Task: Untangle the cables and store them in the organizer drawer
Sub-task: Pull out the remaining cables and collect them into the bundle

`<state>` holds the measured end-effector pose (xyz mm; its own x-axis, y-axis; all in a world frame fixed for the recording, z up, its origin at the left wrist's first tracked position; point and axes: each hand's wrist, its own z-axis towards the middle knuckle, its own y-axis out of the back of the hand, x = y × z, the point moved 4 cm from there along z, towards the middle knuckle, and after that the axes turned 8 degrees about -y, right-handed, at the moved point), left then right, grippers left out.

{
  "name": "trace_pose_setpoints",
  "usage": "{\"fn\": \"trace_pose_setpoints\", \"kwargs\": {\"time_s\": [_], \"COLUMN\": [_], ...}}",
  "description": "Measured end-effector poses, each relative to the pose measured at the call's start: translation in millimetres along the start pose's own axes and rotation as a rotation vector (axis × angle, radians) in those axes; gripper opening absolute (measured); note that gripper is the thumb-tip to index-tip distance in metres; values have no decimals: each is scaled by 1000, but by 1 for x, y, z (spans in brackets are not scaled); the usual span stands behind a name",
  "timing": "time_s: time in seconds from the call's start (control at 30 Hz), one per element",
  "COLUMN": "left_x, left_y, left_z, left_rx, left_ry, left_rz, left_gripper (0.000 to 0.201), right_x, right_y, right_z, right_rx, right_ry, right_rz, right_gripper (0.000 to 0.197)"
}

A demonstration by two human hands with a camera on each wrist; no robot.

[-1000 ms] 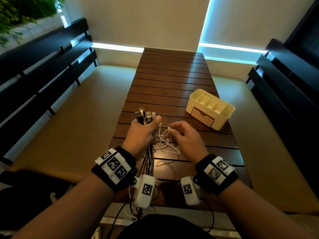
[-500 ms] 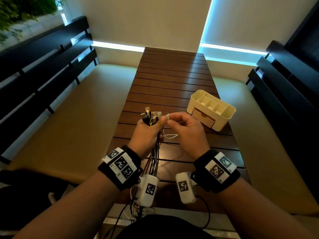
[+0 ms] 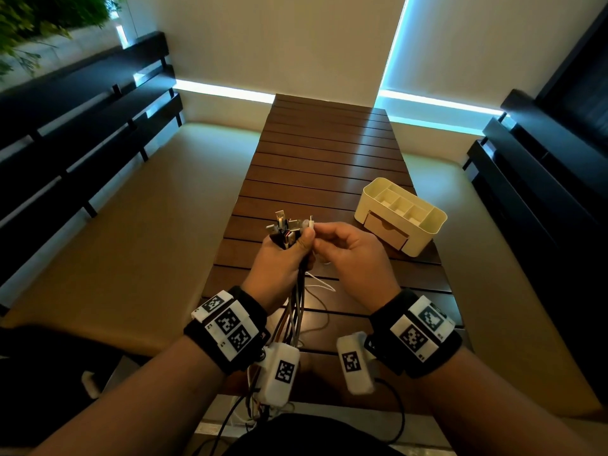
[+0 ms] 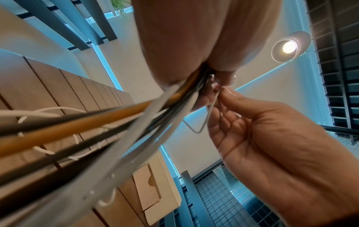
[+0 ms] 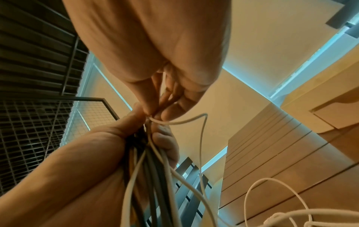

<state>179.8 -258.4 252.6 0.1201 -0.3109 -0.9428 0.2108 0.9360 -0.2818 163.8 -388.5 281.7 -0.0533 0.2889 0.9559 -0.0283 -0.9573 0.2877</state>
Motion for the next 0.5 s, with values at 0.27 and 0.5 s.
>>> {"fn": "trace_pose_setpoints", "kwargs": {"time_s": [0.27, 0.5], "left_x": [-6, -12], "left_y": [1, 2], "left_z": [-5, -10], "left_rx": [23, -22], "left_ry": [-1, -4], "left_rz": [37, -104], "left_gripper": [39, 20], "right_x": [2, -7], "right_y": [-6, -9], "right_z": [1, -1], "right_rx": [-30, 63], "right_ry": [-5, -47], "right_rz": [-41, -114], "right_gripper": [12, 15]}}
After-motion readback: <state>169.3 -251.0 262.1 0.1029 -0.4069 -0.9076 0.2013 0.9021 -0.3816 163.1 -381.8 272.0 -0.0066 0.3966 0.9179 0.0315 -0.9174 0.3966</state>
